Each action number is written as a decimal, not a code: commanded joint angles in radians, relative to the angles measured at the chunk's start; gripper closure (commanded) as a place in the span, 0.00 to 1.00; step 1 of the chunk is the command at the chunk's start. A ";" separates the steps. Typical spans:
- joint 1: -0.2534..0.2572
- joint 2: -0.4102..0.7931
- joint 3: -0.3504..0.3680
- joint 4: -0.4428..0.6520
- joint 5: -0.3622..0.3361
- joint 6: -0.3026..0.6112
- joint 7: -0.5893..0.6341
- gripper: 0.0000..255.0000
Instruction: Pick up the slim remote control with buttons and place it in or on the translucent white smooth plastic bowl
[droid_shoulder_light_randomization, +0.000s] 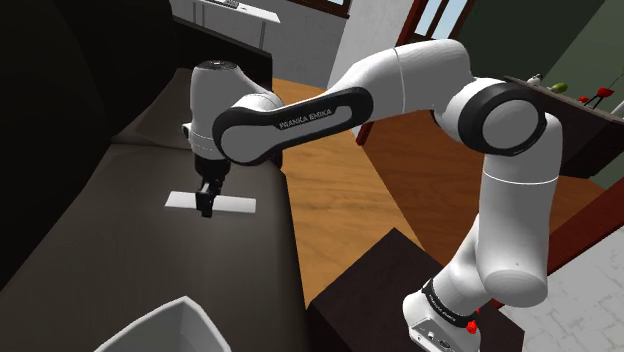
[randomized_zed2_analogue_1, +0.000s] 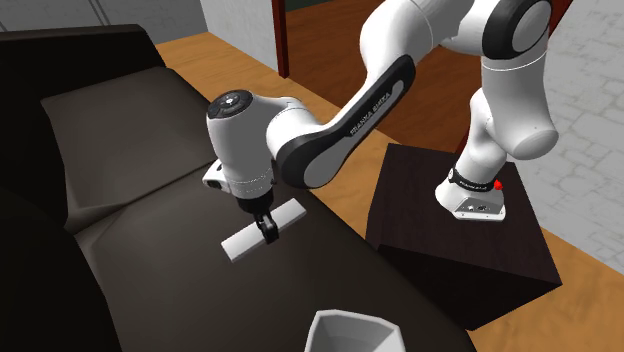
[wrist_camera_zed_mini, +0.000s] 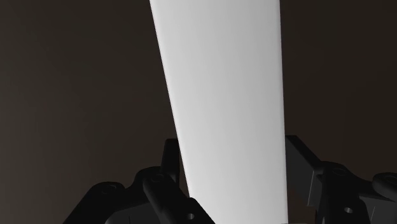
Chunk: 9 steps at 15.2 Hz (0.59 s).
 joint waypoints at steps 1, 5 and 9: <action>-0.002 -0.015 0.003 0.006 0.005 -0.021 -0.003 1.00; -0.004 -0.036 0.007 0.030 0.014 -0.065 -0.007 1.00; 0.007 -0.058 0.016 0.033 0.019 -0.089 0.010 1.00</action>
